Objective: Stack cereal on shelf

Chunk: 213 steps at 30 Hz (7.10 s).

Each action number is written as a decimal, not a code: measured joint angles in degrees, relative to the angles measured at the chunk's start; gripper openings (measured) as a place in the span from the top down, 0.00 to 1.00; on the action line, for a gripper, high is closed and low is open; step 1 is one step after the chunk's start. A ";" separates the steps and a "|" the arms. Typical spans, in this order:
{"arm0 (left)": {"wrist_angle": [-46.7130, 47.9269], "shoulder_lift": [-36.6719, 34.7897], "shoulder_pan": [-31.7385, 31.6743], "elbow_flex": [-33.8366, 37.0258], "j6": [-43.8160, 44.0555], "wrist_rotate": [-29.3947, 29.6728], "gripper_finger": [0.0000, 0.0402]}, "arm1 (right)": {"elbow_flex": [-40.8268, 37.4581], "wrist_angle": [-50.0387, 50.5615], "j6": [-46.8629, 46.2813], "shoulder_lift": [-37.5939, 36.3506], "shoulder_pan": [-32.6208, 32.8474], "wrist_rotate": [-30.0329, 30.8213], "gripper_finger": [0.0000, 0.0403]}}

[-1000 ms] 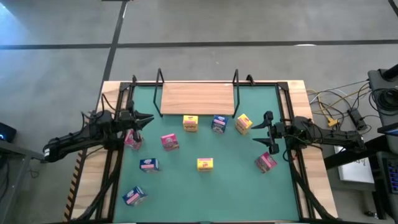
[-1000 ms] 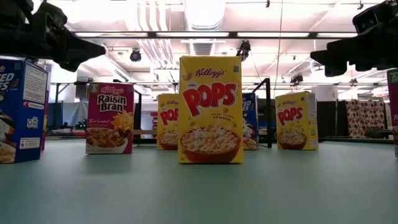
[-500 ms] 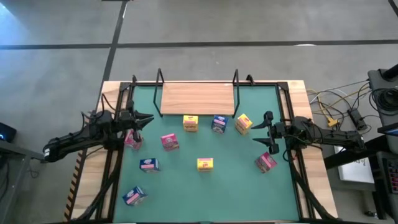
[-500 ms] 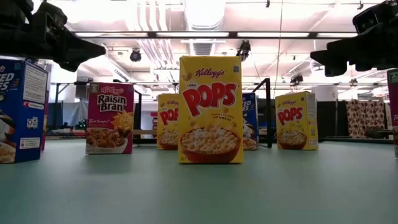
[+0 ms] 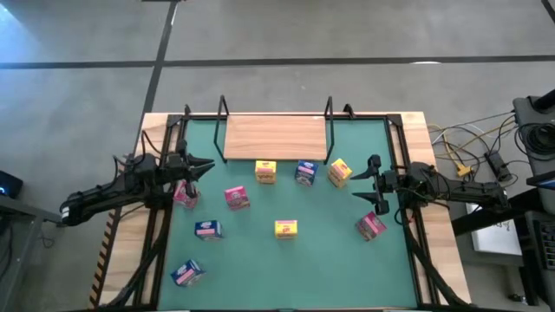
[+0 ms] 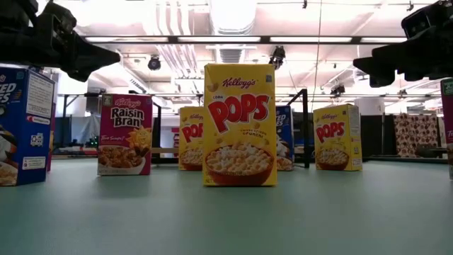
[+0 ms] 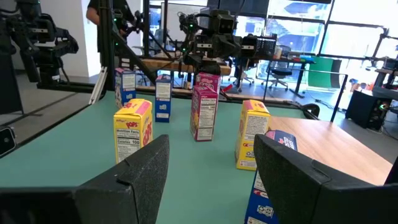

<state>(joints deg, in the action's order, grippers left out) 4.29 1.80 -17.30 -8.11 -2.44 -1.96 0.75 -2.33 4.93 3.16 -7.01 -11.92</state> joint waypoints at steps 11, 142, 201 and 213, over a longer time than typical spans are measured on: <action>0.01 0.00 -0.02 -0.01 0.01 0.01 0.91 | -0.02 -0.45 -1.95 0.00 -0.01 -0.05 0.44; -34.57 8.77 -0.02 -0.64 16.66 7.42 0.91 | 75.96 78.39 -39.39 81.66 -6.01 16.00 0.72; -36.32 8.70 0.00 -0.66 16.64 7.38 0.91 | 133.88 69.07 25.03 123.14 -21.16 16.48 0.68; -36.43 8.70 -0.02 -0.66 16.64 7.24 0.91 | 133.88 66.96 24.14 122.95 -21.16 16.50 0.42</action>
<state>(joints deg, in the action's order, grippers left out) -32.14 10.50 -17.32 -8.78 14.20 5.28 134.63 64.63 29.07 126.10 -28.16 4.58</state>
